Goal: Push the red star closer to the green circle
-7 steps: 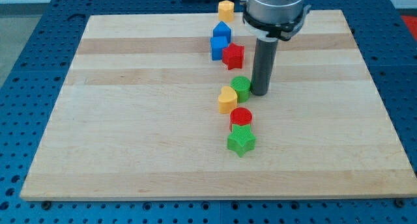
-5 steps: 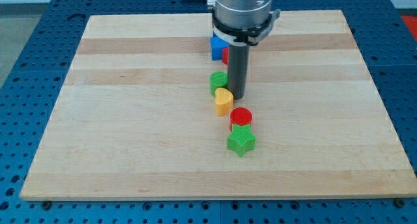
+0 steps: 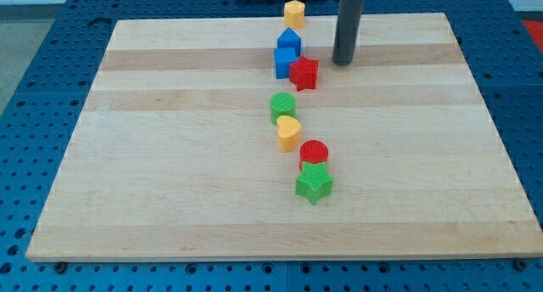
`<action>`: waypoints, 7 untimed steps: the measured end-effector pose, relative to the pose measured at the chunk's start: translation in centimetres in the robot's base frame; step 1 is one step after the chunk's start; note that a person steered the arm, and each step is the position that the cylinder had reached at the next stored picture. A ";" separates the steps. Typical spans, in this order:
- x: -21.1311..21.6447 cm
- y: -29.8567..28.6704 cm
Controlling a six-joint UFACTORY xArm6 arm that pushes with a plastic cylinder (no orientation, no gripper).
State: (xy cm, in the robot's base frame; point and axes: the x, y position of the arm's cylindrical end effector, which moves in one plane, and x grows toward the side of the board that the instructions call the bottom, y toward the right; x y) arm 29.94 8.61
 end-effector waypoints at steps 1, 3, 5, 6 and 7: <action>-0.2 -4.5; 0.8 -6.2; 0.9 -3.8; 1.2 -3.4; 2.4 -3.4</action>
State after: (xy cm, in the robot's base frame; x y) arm 32.38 5.16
